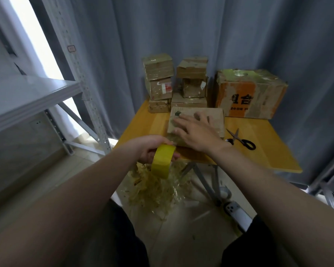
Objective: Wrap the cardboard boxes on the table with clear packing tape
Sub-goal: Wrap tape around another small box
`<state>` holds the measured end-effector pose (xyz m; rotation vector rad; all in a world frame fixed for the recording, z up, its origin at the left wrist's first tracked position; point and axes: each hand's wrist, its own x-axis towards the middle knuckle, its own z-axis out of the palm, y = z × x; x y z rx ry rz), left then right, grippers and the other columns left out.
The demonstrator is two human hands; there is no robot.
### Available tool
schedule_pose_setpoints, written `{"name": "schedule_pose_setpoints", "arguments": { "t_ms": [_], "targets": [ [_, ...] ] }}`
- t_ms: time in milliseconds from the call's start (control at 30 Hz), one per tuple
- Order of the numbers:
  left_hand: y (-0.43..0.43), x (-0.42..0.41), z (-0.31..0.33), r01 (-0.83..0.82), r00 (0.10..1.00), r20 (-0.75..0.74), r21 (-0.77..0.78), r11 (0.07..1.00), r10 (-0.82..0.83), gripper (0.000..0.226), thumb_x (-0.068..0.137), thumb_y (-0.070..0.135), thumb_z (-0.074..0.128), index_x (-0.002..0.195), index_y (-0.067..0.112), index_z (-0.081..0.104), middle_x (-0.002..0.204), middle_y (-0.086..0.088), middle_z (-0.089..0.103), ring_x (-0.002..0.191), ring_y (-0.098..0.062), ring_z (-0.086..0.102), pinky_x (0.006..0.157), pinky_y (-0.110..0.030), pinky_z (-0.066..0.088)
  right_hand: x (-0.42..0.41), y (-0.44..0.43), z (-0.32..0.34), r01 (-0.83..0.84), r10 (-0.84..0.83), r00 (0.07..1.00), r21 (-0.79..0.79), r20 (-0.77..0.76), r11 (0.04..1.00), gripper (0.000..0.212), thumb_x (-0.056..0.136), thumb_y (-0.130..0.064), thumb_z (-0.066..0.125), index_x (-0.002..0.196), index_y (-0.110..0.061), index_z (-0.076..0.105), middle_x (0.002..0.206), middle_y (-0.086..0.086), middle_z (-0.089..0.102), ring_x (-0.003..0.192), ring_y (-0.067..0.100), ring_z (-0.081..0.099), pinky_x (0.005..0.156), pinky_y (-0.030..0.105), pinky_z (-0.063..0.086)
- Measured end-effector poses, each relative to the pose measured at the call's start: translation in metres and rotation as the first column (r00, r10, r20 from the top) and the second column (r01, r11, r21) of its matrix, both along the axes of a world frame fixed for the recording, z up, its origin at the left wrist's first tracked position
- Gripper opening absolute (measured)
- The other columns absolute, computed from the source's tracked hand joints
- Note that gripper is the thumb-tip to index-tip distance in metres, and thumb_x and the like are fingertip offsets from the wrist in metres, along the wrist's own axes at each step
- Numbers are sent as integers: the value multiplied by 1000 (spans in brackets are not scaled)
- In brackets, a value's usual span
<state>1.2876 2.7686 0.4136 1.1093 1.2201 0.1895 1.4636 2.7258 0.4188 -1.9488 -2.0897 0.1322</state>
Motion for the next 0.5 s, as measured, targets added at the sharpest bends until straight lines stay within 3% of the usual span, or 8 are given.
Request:
{"name": "schedule_pose_setpoints", "arguments": {
  "t_ms": [67, 167, 267, 333, 500],
  "targets": [
    [-2, 2, 1, -22, 999, 31, 3, 1000, 21, 32, 106, 29, 56, 121, 3, 66, 92, -9, 80, 63, -15, 74, 53, -26, 59, -2, 10, -5, 5, 4, 995, -88, 100, 996, 54, 105, -63, 29, 157, -48, 28, 171, -13, 15, 154, 37, 8, 119, 69, 2],
    [-4, 8, -1, -43, 997, 66, 10, 999, 43, 32, 106, 31, 55, 125, 7, 66, 95, -6, 80, 73, -15, 76, 71, -31, 61, -1, 15, -9, 48, -35, 985, -73, 171, 996, 55, 105, -64, 27, 158, -49, 25, 171, -18, 13, 153, 35, 12, 117, 73, 9],
    [-11, 13, -3, -55, 997, 47, -5, 998, 55, 30, 106, 33, 55, 115, 7, 69, 80, -4, 78, 64, -14, 74, 55, -27, 60, 0, 19, -11, 50, -40, 987, -60, 159, 997, 54, 105, -64, 26, 158, -51, 25, 170, -20, 15, 153, 33, 15, 116, 70, 12],
    [-13, 15, -3, -38, 999, 24, -31, 999, 39, 30, 105, 32, 57, 110, 5, 69, 78, -8, 77, 62, -17, 74, 52, -27, 59, 3, 21, -11, 43, -36, 992, -56, 120, 997, 53, 105, -64, 28, 157, -51, 29, 169, -21, 19, 153, 31, 16, 118, 67, 12],
    [-15, 10, 0, 61, 995, -69, -60, 996, -65, 42, 106, 45, 53, 110, 5, 66, 97, -12, 79, 83, -22, 77, 77, -34, 62, 5, 22, -12, 57, -55, 992, -13, 118, 998, 53, 102, -69, 32, 153, -54, 35, 167, -24, 23, 152, 28, 18, 118, 61, 13]
  ]
}}
